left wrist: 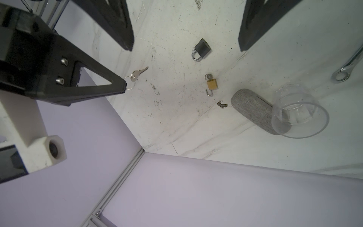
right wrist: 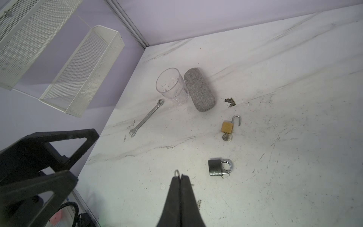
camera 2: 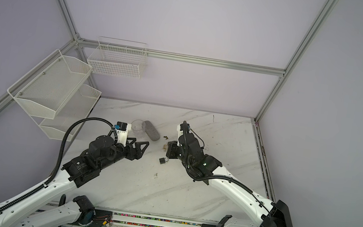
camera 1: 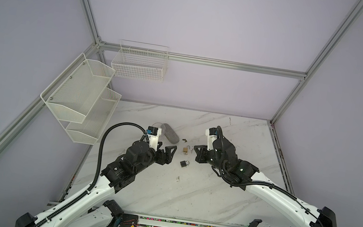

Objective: Unlock with the key

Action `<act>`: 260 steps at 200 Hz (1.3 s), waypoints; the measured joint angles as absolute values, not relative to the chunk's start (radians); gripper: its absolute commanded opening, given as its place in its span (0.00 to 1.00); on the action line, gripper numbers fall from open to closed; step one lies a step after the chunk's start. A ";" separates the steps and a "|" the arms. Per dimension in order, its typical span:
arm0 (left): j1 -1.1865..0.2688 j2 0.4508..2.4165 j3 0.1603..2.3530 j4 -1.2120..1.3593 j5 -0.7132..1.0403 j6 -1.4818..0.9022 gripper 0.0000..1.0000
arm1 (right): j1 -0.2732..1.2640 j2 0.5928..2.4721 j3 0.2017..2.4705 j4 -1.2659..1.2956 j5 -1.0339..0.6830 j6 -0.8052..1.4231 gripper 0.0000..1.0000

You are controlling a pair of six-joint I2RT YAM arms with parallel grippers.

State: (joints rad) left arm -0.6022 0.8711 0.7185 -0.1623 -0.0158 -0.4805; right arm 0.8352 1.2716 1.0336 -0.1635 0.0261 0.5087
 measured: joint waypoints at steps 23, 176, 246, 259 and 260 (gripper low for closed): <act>-0.602 0.921 0.714 -0.109 -0.001 -0.503 0.84 | 0.824 1.261 1.034 -0.178 0.023 0.510 0.00; -0.602 1.104 0.706 0.189 0.014 -1.496 0.99 | 0.833 1.415 1.063 -0.009 -0.044 0.462 0.00; -0.612 1.152 0.706 0.245 0.031 -1.630 1.00 | 0.860 1.461 1.073 0.100 -0.087 0.471 0.00; -0.616 1.157 0.706 0.247 0.031 -1.649 1.00 | 0.865 1.461 1.076 0.111 -0.092 0.474 0.00; -0.616 1.157 0.706 0.247 0.031 -1.650 1.00 | 0.866 1.461 1.077 0.113 -0.093 0.474 0.00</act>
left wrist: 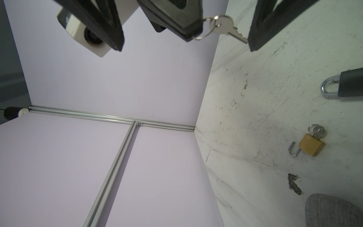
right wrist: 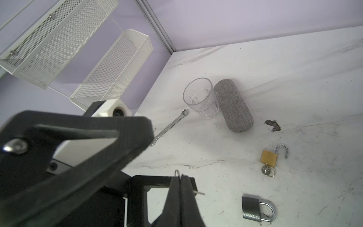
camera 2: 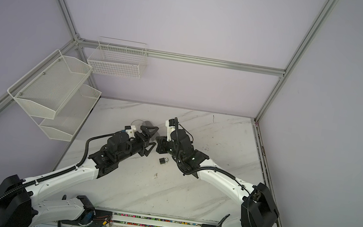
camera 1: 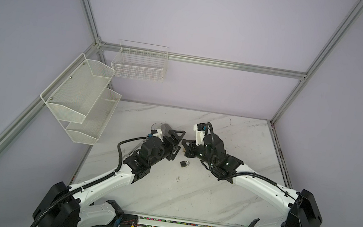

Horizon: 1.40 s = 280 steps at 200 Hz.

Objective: Unlock with the key

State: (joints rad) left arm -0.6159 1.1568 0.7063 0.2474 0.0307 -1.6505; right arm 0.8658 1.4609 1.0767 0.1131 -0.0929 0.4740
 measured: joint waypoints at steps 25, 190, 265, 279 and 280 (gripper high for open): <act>-0.619 1.162 0.706 0.260 0.030 -1.675 1.00 | 0.877 1.470 1.087 0.145 -0.099 0.482 0.00; -0.624 1.100 0.672 0.272 -0.062 -1.720 0.69 | 0.888 1.417 1.040 0.183 -0.105 0.505 0.00; -0.624 1.095 0.672 0.267 -0.081 -1.728 0.45 | 0.888 1.374 1.014 0.184 -0.093 0.501 0.00; -0.624 1.095 0.672 0.265 -0.083 -1.730 0.41 | 0.888 1.364 1.014 0.184 -0.094 0.499 0.00; -0.624 1.095 0.672 0.265 -0.083 -1.730 0.40 | 0.888 1.364 1.014 0.184 -0.094 0.498 0.00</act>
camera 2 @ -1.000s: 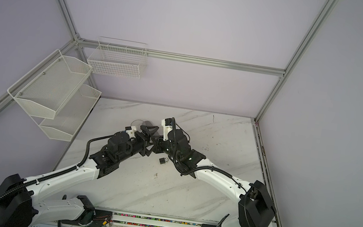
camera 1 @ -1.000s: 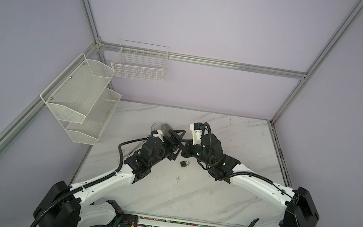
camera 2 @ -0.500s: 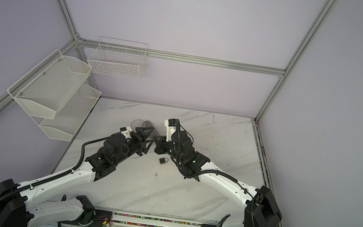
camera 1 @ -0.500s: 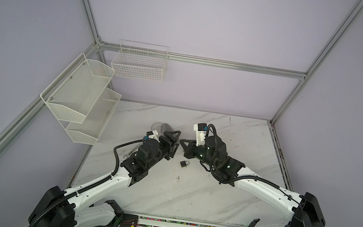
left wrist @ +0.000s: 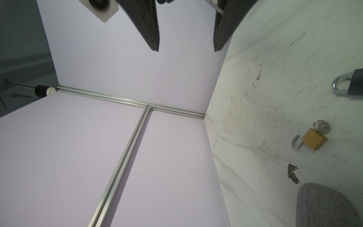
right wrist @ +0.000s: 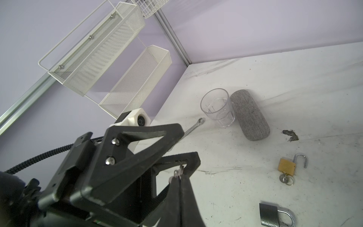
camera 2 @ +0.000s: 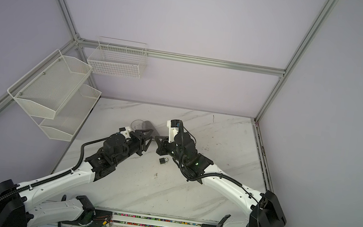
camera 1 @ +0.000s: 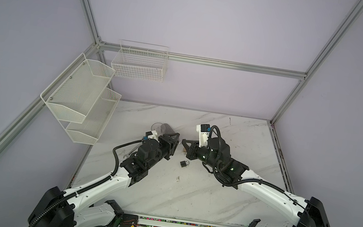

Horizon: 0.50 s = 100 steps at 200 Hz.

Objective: Unlock with the key

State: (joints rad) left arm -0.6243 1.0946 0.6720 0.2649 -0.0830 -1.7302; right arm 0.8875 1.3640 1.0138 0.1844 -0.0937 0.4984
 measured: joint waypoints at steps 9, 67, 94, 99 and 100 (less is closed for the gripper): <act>-0.624 1.095 0.672 0.265 -0.083 -1.732 0.38 | 0.888 1.360 1.014 0.185 -0.094 0.496 0.00; -0.624 1.098 0.672 0.265 -0.083 -1.736 0.24 | 0.888 1.356 1.009 0.188 -0.094 0.481 0.00; -0.624 1.098 0.672 0.264 -0.083 -1.739 0.15 | 0.888 1.352 1.003 0.189 -0.092 0.476 0.00; -0.624 1.098 0.672 0.264 -0.083 -1.739 0.13 | 0.888 1.352 1.003 0.189 -0.091 0.474 0.00; -0.624 1.098 0.672 0.264 -0.083 -1.740 0.13 | 0.888 1.351 1.003 0.189 -0.091 0.474 0.00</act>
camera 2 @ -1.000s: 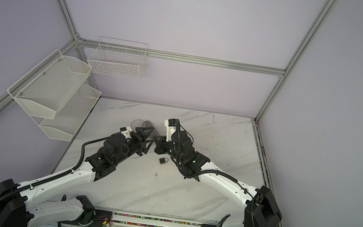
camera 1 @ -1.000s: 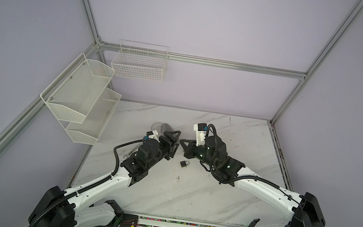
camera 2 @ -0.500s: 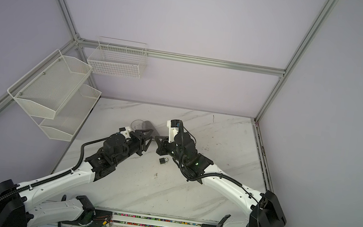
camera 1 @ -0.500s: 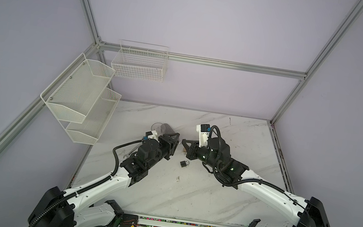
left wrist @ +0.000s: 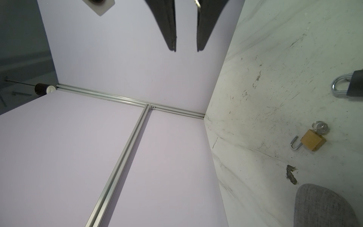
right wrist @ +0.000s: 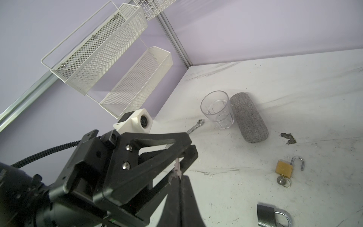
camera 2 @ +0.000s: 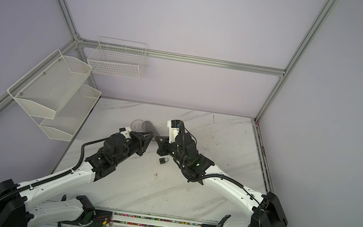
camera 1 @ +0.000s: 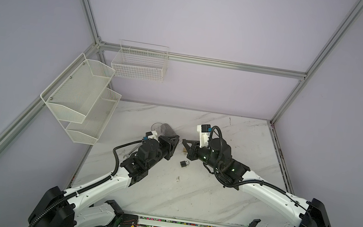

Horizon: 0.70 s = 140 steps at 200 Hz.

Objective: Unlock with the key

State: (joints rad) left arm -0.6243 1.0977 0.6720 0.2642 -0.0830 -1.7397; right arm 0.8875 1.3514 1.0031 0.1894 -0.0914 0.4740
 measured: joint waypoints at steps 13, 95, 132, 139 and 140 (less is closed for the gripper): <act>-0.624 1.098 0.672 0.264 -0.083 -1.738 0.10 | 0.888 1.351 1.003 0.189 -0.089 0.471 0.00; -0.624 1.098 0.672 0.272 -0.076 -1.718 0.00 | 0.888 1.328 1.001 0.165 -0.085 0.458 0.15; -0.624 1.098 0.673 0.270 -0.083 -1.575 0.00 | 0.884 1.264 1.000 0.135 -0.091 0.480 0.37; -0.624 1.098 0.673 0.268 -0.083 -1.524 0.00 | 0.877 1.249 1.000 0.131 -0.101 0.488 0.39; -0.624 1.098 0.674 0.267 -0.082 -1.518 0.00 | 0.876 1.247 1.000 0.130 -0.102 0.490 0.39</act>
State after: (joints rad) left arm -0.6239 1.0977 0.6739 0.2672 -0.0822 -1.5185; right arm 0.8757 1.2472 1.0000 0.1303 -0.1017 0.4896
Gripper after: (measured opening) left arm 0.049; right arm 0.359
